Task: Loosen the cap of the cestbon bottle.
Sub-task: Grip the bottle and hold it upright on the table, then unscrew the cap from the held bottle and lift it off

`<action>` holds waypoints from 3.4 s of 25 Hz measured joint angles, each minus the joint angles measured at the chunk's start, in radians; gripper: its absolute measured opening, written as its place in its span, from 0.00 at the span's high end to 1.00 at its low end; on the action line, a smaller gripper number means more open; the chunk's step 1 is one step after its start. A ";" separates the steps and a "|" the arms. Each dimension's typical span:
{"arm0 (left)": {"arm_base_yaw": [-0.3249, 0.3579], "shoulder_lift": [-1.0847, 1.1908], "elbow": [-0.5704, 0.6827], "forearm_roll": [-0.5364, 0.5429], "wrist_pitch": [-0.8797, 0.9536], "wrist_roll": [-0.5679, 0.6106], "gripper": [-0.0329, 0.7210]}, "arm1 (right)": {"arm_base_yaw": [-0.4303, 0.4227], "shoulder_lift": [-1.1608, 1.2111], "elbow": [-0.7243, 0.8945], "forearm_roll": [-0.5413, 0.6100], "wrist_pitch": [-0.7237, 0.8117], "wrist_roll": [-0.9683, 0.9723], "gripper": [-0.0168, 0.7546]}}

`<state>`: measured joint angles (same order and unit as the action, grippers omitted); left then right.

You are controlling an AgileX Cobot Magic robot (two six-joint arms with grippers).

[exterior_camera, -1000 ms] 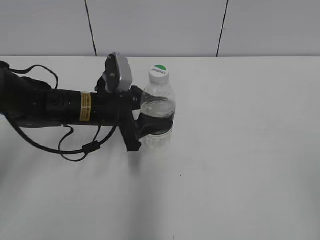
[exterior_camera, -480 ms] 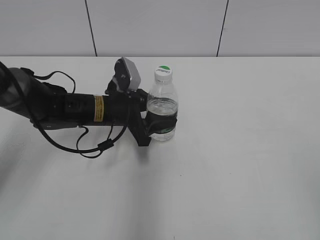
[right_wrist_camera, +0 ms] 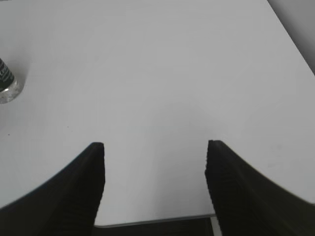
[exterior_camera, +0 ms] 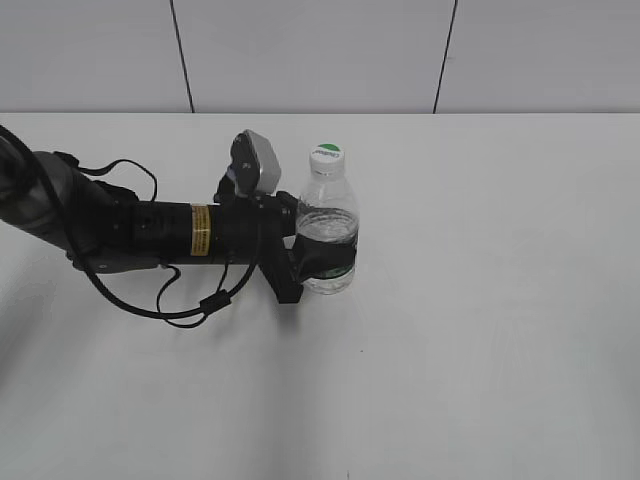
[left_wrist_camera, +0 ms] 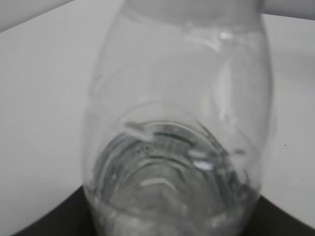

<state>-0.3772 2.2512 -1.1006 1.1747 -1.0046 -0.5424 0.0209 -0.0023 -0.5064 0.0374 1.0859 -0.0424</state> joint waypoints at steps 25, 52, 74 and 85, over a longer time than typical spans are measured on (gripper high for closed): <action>0.000 0.000 0.000 0.034 -0.013 0.000 0.47 | 0.155 1.422 -0.924 0.340 0.121 0.084 0.33; 0.000 0.000 -0.002 0.043 -0.015 -0.004 0.47 | 0.558 1.934 -1.320 0.147 0.132 0.377 0.30; 0.000 0.000 -0.003 0.046 -0.014 -0.004 0.47 | 0.616 2.069 -1.399 0.087 0.133 0.405 0.30; 0.000 0.000 -0.003 0.046 -0.011 -0.004 0.47 | 0.616 2.069 -1.399 0.106 0.133 0.408 0.43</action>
<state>-0.3772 2.2512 -1.1037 1.2207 -1.0154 -0.5461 0.6371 2.0671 -1.9056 0.1436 1.2190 0.3660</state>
